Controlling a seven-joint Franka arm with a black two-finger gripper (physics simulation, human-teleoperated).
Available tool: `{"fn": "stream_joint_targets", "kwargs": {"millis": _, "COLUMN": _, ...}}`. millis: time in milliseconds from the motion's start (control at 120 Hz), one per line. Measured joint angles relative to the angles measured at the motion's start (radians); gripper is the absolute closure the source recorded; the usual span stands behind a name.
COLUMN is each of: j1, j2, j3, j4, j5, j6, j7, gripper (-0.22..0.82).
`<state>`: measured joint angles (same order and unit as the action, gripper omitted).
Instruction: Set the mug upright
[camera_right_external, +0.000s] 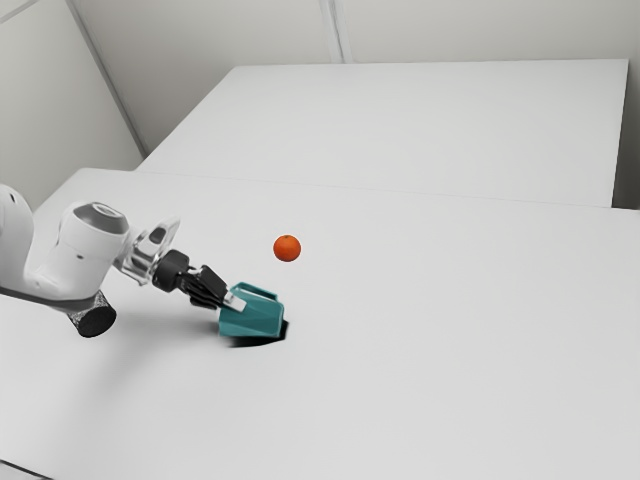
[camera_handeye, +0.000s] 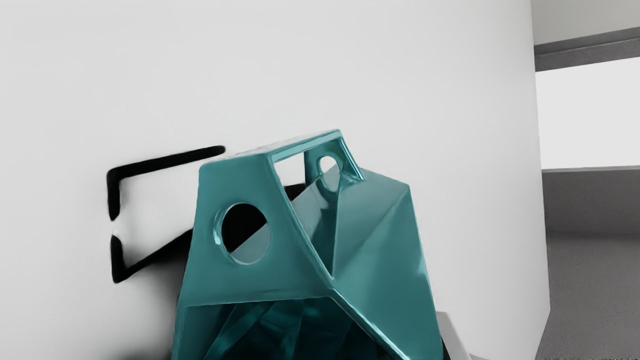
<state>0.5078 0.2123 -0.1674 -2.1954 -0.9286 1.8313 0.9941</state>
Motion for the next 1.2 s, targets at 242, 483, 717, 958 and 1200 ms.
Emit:
{"fn": "stream_joint_targets", "kwargs": {"millis": 242, "j1": -0.006, "j2": -0.052, "j3": -0.015, "j4": -0.003, "j5": 0.003, "j6": 0.006, "j7": 0.028, "gripper": 0.78}}
{"fn": "stream_joint_targets", "kwargs": {"millis": 483, "j1": -0.010, "j2": -0.177, "j3": -0.099, "j4": -0.038, "j5": 0.102, "j6": 0.105, "j7": 0.019, "gripper": 0.78}}
{"fn": "stream_joint_targets", "kwargs": {"millis": 717, "j1": -0.006, "j2": -0.306, "j3": -0.220, "j4": -0.066, "j5": 0.469, "j6": 0.257, "j7": -0.093, "gripper": 0.78}}
{"fn": "stream_joint_targets", "kwargs": {"millis": 958, "j1": -0.010, "j2": -0.321, "j3": -0.298, "j4": -0.065, "j5": 0.759, "j6": 0.324, "j7": -0.278, "gripper": 0.78}}
{"fn": "stream_joint_targets", "kwargs": {"millis": 1200, "j1": -0.009, "j2": -0.322, "j3": -0.338, "j4": -0.078, "j5": 0.836, "j6": 0.356, "j7": -0.459, "gripper": 0.79}}
